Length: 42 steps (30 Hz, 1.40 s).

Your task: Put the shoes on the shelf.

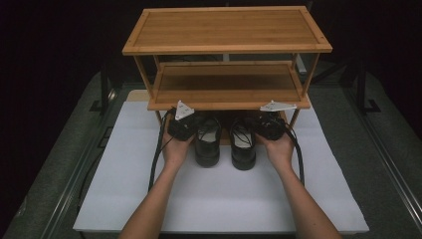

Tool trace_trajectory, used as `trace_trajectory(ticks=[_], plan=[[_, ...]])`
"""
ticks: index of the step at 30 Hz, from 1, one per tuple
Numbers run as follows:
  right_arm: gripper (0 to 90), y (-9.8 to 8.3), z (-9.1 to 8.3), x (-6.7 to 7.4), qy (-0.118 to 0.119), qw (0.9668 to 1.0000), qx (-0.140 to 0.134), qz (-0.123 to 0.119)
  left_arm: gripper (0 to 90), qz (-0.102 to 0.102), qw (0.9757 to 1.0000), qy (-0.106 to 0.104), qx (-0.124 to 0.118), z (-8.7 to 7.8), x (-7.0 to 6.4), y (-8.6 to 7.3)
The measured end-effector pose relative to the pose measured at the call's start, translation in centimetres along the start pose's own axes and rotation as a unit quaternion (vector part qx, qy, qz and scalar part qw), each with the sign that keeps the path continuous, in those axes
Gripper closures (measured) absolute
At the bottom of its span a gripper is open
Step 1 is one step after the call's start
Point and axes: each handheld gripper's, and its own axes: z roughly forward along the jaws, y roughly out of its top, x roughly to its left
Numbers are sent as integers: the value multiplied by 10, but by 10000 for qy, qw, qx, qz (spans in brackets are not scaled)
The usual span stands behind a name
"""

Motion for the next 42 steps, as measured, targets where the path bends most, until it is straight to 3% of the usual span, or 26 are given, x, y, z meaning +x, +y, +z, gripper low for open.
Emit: trace_trajectory(ticks=[10, 12, 14, 16, 17, 23, 24, 31, 38, 42], plan=[[846, -4, 0, 4, 48, 10000, -11, -44, 866, 117, 9996, -240, 24, -6, -5, -11], [762, -5, 0, 5, 133, 9999, -35, 30, 829, 96, 9995, -280, 50, -6, -4, -10], [747, -5, -1, 4, 146, 9999, -34, 48, 811, 74, 9994, -320, 50, -7, -2, -10], [647, -4, -3, 4, 132, 9999, -19, 79, 729, 104, 9994, -303, 109, -10, 1, -10], [593, -4, -7, 2, 148, 9999, -10, 76, 653, 84, 9993, -336, 113, -13, 3, -9], [493, -8, -27, 5, 226, 9997, -68, -60, 547, 87, 9978, -659, 70, -38, 11, -10], [458, -10, -38, 8, 258, 9995, -129, -117, 510, 73, 9975, -699, 98, -43, 12, -11], [353, -21, -63, 15, 368, 9991, -130, -154, 416, 135, 9953, -896, 345, -71, 12, -21], [267, -44, -79, 19, 445, 9988, 74, -206, 275, 223, 9930, -972, 640, -86, 7, -43], [248, -54, -82, 18, 494, 9985, 126, -187, 248, 244, 9914, -987, 821, -86, 5, -60]])
